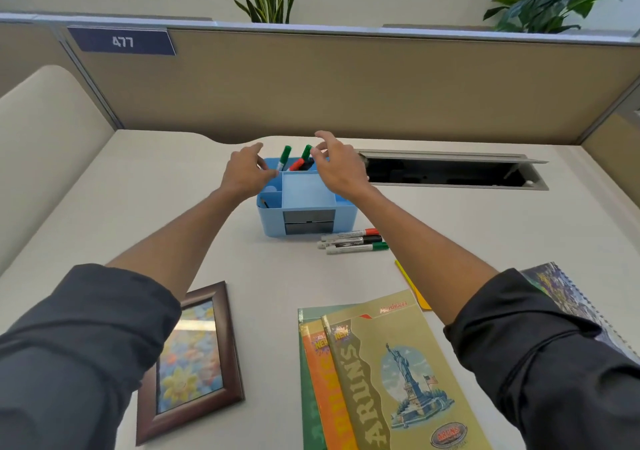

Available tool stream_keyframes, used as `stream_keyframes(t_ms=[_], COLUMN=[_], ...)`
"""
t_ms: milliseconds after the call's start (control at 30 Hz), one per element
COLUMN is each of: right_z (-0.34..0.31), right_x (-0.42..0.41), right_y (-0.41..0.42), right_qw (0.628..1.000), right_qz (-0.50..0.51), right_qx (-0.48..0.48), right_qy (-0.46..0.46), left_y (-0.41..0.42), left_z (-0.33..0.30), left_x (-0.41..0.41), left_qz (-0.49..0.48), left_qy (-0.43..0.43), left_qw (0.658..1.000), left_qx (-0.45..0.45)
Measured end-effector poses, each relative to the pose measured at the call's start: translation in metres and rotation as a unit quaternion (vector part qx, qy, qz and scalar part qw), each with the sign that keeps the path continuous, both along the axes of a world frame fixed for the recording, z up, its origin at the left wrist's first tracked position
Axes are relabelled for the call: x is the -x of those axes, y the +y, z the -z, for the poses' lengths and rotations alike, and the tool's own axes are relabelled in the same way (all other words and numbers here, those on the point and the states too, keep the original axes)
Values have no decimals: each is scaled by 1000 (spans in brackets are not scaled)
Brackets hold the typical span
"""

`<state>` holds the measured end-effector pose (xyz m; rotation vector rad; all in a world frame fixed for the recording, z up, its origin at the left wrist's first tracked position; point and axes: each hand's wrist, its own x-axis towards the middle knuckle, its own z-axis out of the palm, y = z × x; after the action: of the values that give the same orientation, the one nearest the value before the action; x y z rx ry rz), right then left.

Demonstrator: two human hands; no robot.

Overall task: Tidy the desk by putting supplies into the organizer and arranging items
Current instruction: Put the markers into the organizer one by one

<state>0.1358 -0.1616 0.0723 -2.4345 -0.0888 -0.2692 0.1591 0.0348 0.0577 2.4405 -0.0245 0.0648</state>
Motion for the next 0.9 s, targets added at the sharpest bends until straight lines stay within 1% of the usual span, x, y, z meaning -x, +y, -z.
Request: stream_keyframes(t_ms=[100, 200, 433, 700, 900], right_z=[4, 9, 22, 41, 57], right_x=[7, 16, 39, 64, 84], right_y=[-6, -17, -44, -69, -84], right_qw=[999, 999, 999, 999, 995], right_qz=[15, 23, 34, 38, 50], right_qx=[1, -2, 5, 32, 77], right_qy=[-31, -40, -34, -6, 33], left_y=[0, -5, -30, -65, -90], left_z=[-2, -6, -7, 10, 32], left_x=[5, 17, 43, 75, 101], left_qz=[-9, -14, 26, 72, 162], left_qy=[-46, -95, -167, -171, -142], left_qw=[999, 995, 985, 982, 976], left_qx=[-18, -25, -23, -17, -29])
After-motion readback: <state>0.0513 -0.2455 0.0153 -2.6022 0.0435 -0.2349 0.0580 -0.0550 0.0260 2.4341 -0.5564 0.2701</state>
